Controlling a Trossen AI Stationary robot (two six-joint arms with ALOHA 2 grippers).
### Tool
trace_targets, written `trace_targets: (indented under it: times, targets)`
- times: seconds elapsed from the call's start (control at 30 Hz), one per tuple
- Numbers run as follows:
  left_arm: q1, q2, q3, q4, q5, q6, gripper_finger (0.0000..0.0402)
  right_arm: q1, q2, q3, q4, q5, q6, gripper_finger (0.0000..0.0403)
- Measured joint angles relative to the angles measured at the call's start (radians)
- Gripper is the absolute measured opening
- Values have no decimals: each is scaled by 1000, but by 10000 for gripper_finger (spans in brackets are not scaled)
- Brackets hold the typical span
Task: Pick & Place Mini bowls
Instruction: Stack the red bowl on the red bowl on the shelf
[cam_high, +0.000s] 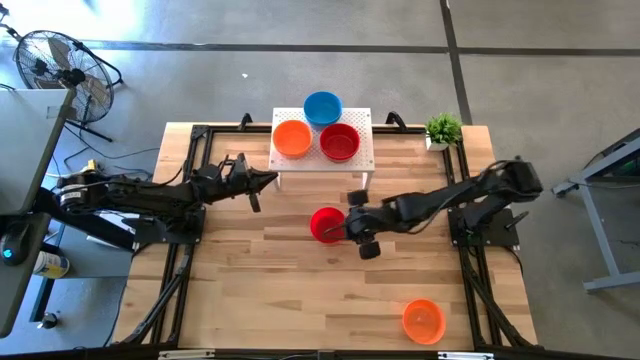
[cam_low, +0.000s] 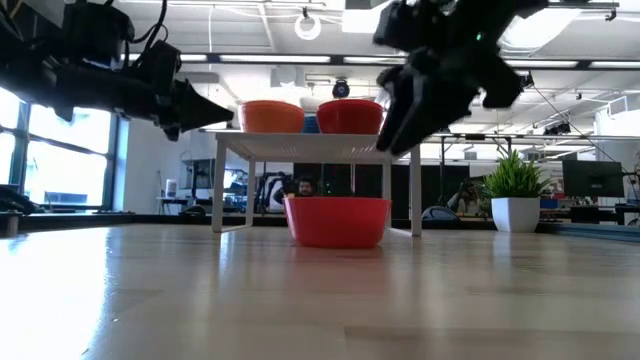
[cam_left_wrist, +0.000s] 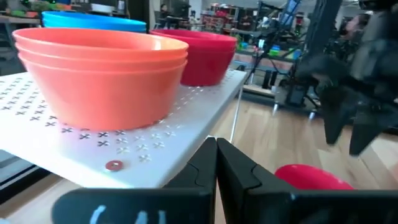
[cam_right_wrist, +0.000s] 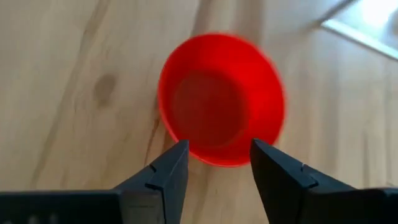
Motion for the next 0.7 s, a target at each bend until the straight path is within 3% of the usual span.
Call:
trace_targets:
  times: [0.2, 0.47, 0.57, 0.7]
  targets:
    - [-3, 0, -2, -7, 36, 0, 0, 0, 150, 84, -69, -67, -147, 156]
    - [-3, 0, -2, -17, 38, 0, 0, 0, 251, 105, -50, -94, -241, 145]
    - [-3, 0, -2, -17, 38, 0, 0, 0, 259, 105, -41, -94, -241, 113]
    - [-3, 0, -2, -18, 38, -5, 0, -1, 250, 105, -56, -97, -187, 33]
